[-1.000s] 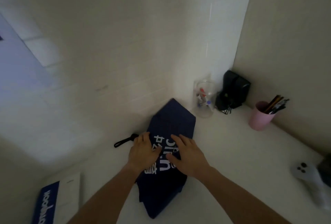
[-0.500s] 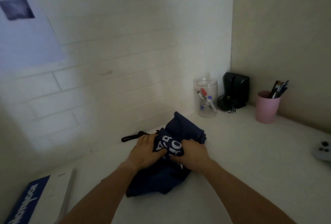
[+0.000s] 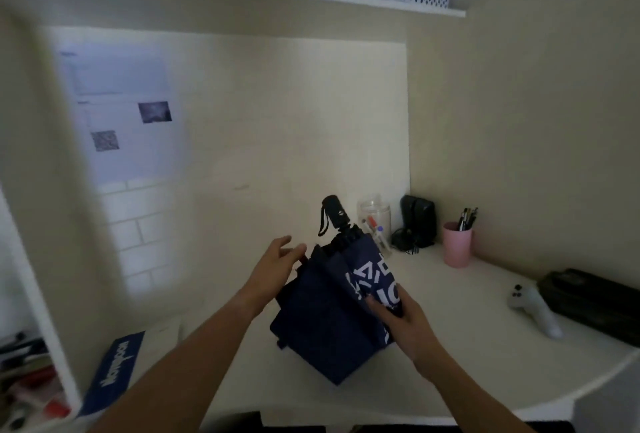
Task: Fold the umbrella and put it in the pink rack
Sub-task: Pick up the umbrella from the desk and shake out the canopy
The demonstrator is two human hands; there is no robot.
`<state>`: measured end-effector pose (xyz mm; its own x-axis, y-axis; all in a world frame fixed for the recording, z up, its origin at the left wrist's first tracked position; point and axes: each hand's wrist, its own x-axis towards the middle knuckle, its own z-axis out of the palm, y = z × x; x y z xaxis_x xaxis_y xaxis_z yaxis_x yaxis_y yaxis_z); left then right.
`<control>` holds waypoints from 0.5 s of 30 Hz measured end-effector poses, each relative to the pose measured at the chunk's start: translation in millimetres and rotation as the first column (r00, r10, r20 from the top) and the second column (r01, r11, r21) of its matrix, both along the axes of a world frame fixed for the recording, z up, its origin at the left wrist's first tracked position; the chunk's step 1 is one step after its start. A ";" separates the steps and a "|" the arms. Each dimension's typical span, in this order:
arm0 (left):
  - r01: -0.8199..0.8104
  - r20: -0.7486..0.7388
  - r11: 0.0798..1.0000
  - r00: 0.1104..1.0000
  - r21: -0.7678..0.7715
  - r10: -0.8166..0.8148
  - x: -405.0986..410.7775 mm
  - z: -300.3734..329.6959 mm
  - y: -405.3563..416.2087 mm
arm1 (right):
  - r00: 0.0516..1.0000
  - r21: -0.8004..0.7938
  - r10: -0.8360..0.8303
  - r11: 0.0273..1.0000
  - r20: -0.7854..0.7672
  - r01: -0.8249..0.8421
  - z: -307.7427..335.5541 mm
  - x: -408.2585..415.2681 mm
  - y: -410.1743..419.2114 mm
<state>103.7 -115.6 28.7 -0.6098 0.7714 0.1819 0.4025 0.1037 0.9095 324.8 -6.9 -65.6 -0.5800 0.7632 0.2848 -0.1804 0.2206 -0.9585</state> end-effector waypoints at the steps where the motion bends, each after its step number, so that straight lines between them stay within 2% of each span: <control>1: 0.035 0.052 0.999 0.998 0.014 -0.035 5.7 10.7 -2.5 | 0.999 -0.025 0.024 0.999 -0.034 -0.025 10.4 5.7 -6.7; 5: 0.217 0.184 0.975 0.958 0.044 -0.221 33.2 43.8 -11.6 | 0.993 -0.139 0.091 0.985 -0.081 -0.102 37.0 17.3 -24.3; 8: 0.197 0.327 0.968 0.914 0.153 -0.238 45.8 64.6 -20.4 | 0.971 -0.272 0.113 0.947 -0.211 -0.169 59.0 20.4 -36.9; 12: 0.218 0.171 0.973 0.959 0.071 -0.227 56.0 81.8 -42.4 | 0.912 -0.346 0.112 0.902 -0.394 -0.260 76.8 28.2 -47.0; 15: 0.266 0.103 0.962 0.960 -0.056 -0.259 55.0 88.9 -58.3 | 0.906 -0.493 0.034 0.830 -0.421 -0.261 74.5 32.7 -41.2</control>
